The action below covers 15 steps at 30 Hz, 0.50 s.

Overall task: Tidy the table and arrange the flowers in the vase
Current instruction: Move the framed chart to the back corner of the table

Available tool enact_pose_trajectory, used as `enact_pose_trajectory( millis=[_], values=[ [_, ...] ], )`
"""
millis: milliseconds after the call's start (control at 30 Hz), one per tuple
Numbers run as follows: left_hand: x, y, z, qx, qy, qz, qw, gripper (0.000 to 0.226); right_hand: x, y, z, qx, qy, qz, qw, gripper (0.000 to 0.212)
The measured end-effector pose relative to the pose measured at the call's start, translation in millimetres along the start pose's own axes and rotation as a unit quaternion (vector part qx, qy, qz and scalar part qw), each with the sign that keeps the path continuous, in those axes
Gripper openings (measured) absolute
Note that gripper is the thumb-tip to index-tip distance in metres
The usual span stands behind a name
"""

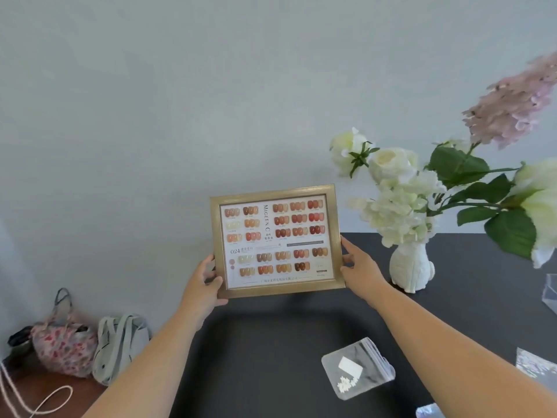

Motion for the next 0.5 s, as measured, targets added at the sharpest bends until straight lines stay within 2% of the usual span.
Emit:
enact_pose_trajectory(
  millis=[267,500],
  values=[
    [65,-3,7,-0.002,0.006,-0.006,1.0,0.06,51,4,16,0.009,0.013,0.012,1.0,0.07],
    [115,23,30,-0.003,-0.003,0.024,1.0,0.063,98,10,12,0.018,0.069,0.029,0.997,0.068]
  ],
)
Point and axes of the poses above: each hand's wrist, its own x-axis towards the middle knuckle, its own z-axis out of the palm, y = z × x, the point moved 3 cm from there along x, towards the middle knuckle, and after that the axes turned 4 degrees about -z, right-handed, at the moved point
